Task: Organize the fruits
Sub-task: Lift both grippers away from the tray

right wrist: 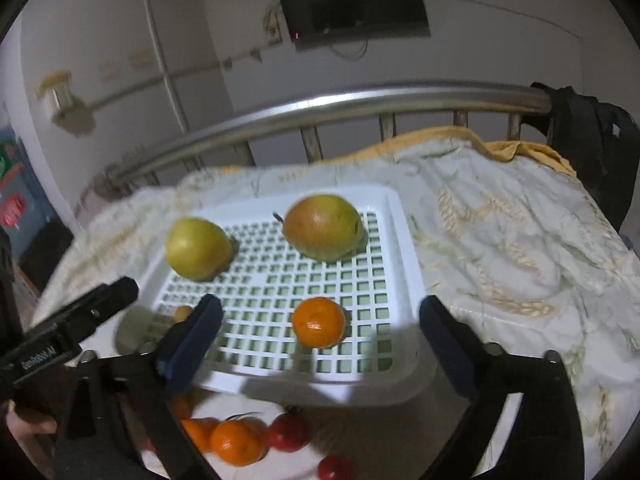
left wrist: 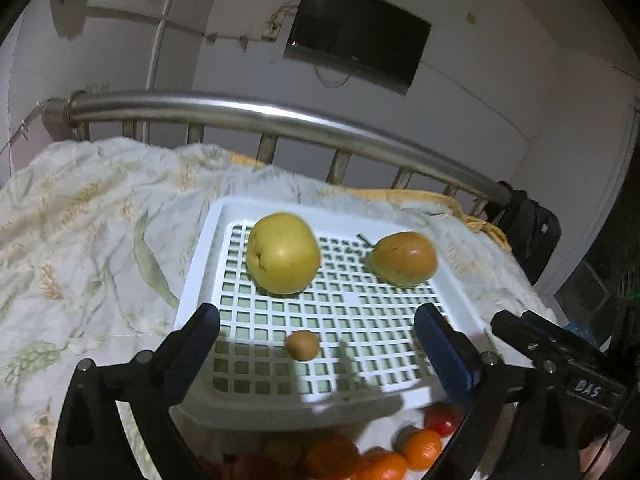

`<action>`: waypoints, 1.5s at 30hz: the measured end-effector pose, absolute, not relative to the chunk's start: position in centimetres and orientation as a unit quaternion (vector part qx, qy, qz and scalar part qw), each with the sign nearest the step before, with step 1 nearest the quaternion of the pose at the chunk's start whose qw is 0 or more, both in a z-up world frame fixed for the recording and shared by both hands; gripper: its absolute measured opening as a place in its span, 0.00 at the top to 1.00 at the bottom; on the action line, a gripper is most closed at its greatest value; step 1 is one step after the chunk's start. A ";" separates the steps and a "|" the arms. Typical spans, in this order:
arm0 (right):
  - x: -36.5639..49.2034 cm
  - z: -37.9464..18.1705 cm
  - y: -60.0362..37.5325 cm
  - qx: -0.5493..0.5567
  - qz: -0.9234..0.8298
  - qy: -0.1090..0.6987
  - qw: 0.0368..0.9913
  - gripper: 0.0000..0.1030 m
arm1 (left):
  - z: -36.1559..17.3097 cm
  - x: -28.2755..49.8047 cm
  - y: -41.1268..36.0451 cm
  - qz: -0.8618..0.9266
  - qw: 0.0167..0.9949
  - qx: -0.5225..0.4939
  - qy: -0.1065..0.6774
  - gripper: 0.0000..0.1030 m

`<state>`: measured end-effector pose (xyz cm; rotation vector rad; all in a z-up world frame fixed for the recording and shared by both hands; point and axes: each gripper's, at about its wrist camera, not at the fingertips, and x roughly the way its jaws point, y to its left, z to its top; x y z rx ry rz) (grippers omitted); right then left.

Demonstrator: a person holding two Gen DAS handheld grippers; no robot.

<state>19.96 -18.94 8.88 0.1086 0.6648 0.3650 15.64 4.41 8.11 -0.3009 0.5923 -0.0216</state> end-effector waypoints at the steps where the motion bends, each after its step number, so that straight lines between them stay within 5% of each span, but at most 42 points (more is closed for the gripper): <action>1: 19.2 9.4 -19.2 0.059 0.183 0.315 0.929 0.00 | 8.4 15.2 4.2 -0.012 0.948 -0.143 0.285 0.02; 16: 10.2 11.4 -19.6 0.016 0.214 0.243 0.946 0.00 | 10.3 7.6 3.2 -0.021 0.963 -0.120 0.239 0.01; 45: 7.1 8.1 -19.9 -0.017 0.239 0.275 0.931 0.00 | 6.8 4.5 2.4 -0.067 0.950 -0.095 0.291 0.01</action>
